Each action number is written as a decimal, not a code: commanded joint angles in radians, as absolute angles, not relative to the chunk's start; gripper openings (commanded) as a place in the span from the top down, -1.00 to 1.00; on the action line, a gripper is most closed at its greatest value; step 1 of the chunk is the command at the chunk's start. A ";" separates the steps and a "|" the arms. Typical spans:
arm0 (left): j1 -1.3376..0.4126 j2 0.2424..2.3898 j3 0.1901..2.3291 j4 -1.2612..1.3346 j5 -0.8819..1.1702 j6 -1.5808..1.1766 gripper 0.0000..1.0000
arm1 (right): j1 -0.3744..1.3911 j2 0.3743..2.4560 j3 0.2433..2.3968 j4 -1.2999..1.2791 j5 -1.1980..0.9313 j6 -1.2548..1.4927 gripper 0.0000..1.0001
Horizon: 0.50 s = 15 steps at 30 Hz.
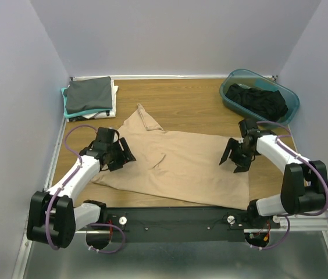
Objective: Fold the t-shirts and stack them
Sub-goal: Fold the tshirt
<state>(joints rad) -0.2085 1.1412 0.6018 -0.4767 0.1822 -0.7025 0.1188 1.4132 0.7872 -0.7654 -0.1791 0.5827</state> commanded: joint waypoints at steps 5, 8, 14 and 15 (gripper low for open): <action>-0.202 1.259 0.883 -0.454 0.153 -0.634 -0.50 | 0.121 1.445 1.038 -0.808 0.066 0.563 -0.61; -0.202 1.372 0.998 -0.411 0.156 -0.594 -0.48 | 0.120 1.489 1.094 -0.804 0.184 0.520 -0.61; -0.201 1.573 1.217 -0.354 0.167 -0.485 -0.43 | 0.084 1.591 1.124 -0.709 0.330 0.453 -0.38; -0.199 1.601 1.245 -0.353 0.173 -0.462 -0.42 | 0.074 1.600 1.127 -0.678 0.324 0.445 -0.32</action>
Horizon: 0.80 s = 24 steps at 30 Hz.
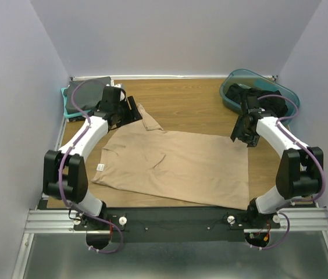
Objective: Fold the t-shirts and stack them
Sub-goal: Fold the tshirt
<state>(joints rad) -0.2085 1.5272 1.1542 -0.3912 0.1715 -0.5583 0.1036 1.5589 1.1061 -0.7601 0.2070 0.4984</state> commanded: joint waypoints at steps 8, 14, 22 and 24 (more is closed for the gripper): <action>-0.189 1.799 1.410 -0.315 0.265 -0.417 -0.37 | 0.055 1.681 1.101 -0.542 0.353 0.439 -0.17; -0.189 1.809 1.413 -0.276 0.301 -0.408 -0.36 | 0.037 1.712 1.054 -0.437 0.367 0.439 -0.07; -0.189 1.799 1.411 -0.281 0.290 -0.388 -0.36 | 0.014 1.741 1.003 -0.354 0.342 0.445 -0.02; -0.189 1.804 1.417 -0.281 0.291 -0.382 -0.36 | 0.008 1.756 0.993 -0.338 0.318 0.443 -0.02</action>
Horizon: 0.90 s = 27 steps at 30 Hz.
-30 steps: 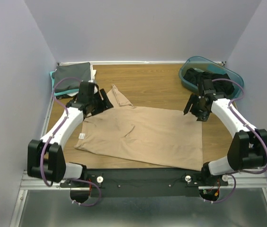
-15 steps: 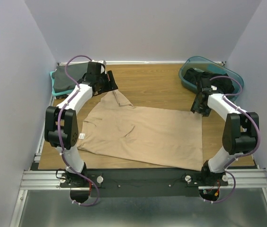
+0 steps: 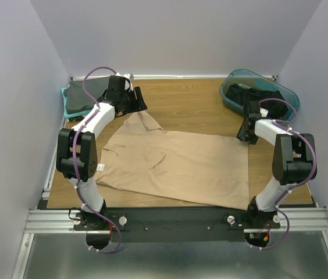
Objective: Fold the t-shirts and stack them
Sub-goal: Fold the tshirt
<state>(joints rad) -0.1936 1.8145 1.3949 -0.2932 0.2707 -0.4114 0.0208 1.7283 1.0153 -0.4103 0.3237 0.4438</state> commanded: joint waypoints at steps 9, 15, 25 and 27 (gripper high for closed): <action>-0.181 1.871 1.442 -0.282 0.308 -0.360 -0.34 | 0.005 1.784 0.970 -0.282 0.307 0.440 0.04; -0.181 1.873 1.440 -0.287 0.314 -0.359 -0.33 | 0.005 1.749 0.965 -0.262 0.296 0.454 0.05; -0.181 1.859 1.425 -0.285 0.308 -0.360 -0.32 | -0.041 1.664 0.953 -0.249 0.262 0.472 0.05; -0.181 1.856 1.422 -0.284 0.307 -0.365 -0.32 | -0.055 1.669 0.947 -0.239 0.255 0.471 0.05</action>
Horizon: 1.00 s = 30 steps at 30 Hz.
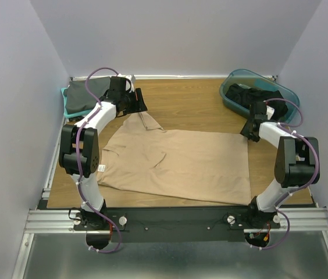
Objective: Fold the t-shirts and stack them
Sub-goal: Fold the tshirt
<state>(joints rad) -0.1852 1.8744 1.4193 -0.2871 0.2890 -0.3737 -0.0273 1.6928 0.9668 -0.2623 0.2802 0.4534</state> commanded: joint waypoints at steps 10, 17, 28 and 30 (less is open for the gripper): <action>-0.181 1.850 1.417 -0.284 0.302 -0.364 -0.32 | -0.075 1.695 0.928 -0.175 0.140 0.466 0.07; -0.181 1.851 1.407 -0.281 0.304 -0.365 -0.32 | -0.075 1.707 0.922 -0.170 0.127 0.460 0.08; -0.179 1.934 1.442 -0.291 0.284 -0.385 -0.29 | -0.075 1.778 0.919 -0.166 0.114 0.431 0.38; -0.181 1.959 1.468 -0.298 0.276 -0.393 -0.30 | -0.075 1.776 0.916 -0.166 0.112 0.428 0.51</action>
